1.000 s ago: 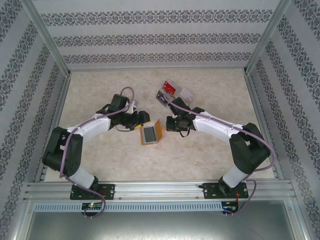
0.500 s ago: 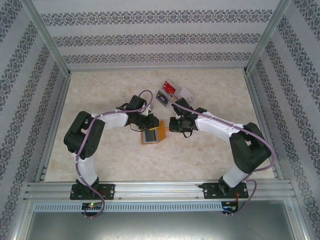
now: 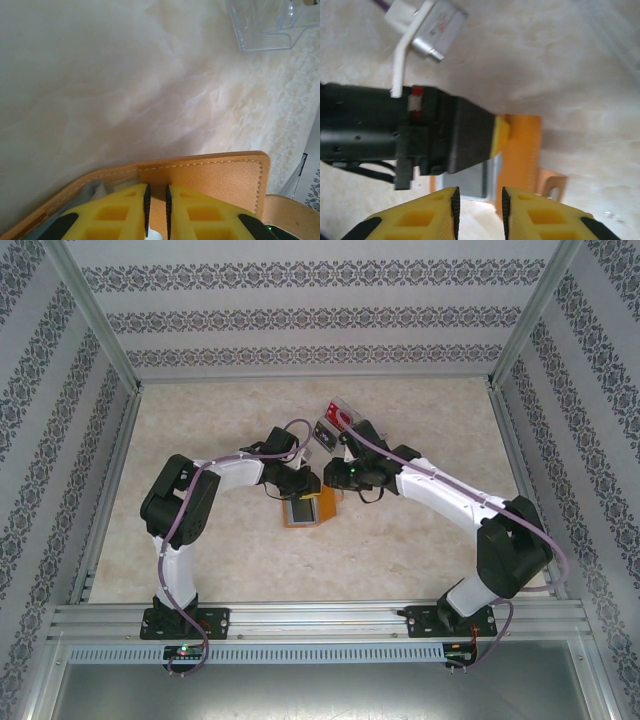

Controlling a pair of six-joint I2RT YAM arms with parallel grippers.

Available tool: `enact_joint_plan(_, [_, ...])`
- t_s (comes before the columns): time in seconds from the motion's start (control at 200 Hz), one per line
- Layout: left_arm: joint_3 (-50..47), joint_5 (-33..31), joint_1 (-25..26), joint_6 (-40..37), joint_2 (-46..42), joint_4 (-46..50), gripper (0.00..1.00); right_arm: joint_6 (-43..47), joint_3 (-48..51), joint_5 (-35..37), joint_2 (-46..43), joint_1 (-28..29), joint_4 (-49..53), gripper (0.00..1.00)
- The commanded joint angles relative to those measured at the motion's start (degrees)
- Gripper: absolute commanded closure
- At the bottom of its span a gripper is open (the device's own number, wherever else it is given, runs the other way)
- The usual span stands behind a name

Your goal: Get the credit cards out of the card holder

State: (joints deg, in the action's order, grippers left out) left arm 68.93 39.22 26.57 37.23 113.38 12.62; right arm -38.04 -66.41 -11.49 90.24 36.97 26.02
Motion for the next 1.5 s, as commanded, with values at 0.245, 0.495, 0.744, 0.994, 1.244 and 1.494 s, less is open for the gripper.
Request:
enact_joint_plan(0.245, [2.8, -2.0, -2.2, 0.6, -6.5, 8.5, 0.84, -9.9, 2.2, 0.3, 9.3, 3.8, -6.5, 0.75])
enact_joint_plan(0.495, [-1.4, -7.7, -2.8, -1.0, -9.2, 12.6, 0.85, -10.1, 2.1, 1.5, 10.8, 3.9, -7.1, 0.75])
enact_joint_plan(0.744, [-6.0, -8.7, -2.8, 0.2, -9.2, 10.6, 0.87, -9.0, 2.2, 1.5, 12.6, 2.9, -7.3, 0.75])
enact_joint_plan(0.994, [-7.8, -9.4, -2.8, 0.5, -6.9, 10.6, 0.89, -6.7, 4.5, -1.9, 14.6, 0.1, -10.7, 0.73])
enact_joint_plan(1.244, [-8.8, -10.2, -2.8, -0.6, -5.2, 11.7, 0.90, -5.7, 8.3, -4.3, 16.3, -2.4, -14.6, 0.73])
enact_joint_plan(1.494, [-5.9, -8.9, -2.8, -1.7, -6.3, 12.6, 0.88, -4.2, 6.3, -8.8, 11.4, -2.8, -15.0, 0.73])
